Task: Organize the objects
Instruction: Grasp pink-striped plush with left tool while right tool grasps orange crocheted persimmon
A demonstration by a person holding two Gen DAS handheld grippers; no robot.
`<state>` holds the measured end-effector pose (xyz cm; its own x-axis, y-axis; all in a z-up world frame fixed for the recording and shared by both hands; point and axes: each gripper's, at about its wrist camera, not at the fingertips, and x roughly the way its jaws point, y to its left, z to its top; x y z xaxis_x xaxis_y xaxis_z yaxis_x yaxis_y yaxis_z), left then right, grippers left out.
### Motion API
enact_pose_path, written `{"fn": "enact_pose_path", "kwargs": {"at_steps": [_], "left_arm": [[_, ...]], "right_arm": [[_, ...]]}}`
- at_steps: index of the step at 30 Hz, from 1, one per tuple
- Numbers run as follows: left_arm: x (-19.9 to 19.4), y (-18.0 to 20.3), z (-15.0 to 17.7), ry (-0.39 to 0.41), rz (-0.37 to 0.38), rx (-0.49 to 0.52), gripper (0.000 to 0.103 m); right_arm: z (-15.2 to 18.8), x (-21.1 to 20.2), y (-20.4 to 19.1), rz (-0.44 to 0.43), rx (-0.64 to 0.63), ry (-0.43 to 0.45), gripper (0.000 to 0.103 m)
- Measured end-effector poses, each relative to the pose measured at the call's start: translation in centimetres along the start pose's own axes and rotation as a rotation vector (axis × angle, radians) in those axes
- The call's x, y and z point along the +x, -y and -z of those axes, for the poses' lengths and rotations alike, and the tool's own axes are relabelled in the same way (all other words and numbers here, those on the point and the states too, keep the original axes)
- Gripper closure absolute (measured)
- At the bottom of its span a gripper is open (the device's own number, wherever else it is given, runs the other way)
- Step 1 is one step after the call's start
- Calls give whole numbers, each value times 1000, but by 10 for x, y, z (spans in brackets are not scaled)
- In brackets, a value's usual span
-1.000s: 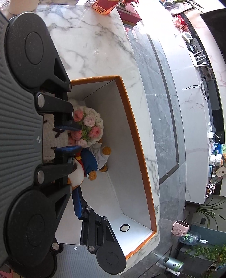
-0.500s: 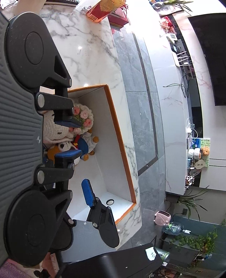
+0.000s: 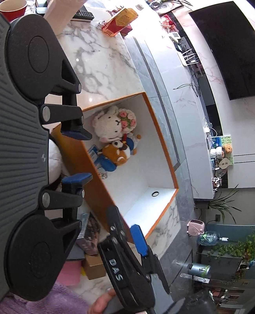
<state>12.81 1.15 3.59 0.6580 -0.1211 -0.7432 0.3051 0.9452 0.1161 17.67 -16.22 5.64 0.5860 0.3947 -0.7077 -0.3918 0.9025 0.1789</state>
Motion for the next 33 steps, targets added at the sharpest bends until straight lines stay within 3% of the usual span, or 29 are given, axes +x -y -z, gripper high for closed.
{"fn": "enact_pose_path", "kwargs": {"at_steps": [5,9,14,20,22,31,33], "left_arm": [[-3,18,39,-33,-91,23,59],[-11,29,63,-40,-87,-10,59],[-15,38,87,-49,-102,-51,59],[-16,44,104,-65,-107,-58,58],[-16,45,104,-61,-119,-44,53],[-10,45,102,-50,-143,-1,44],[-9,44,101,-51,-146,10,43]], "right_arm": [[60,-7,-18,-12,118,22,28],[106,-10,-33,9,232,2,30],[145,-11,-56,77,257,-7,38],[166,12,-70,69,290,-80,42],[168,22,-69,86,305,-98,42],[161,49,-71,84,350,-117,43],[159,54,-72,90,345,-118,55]]}}
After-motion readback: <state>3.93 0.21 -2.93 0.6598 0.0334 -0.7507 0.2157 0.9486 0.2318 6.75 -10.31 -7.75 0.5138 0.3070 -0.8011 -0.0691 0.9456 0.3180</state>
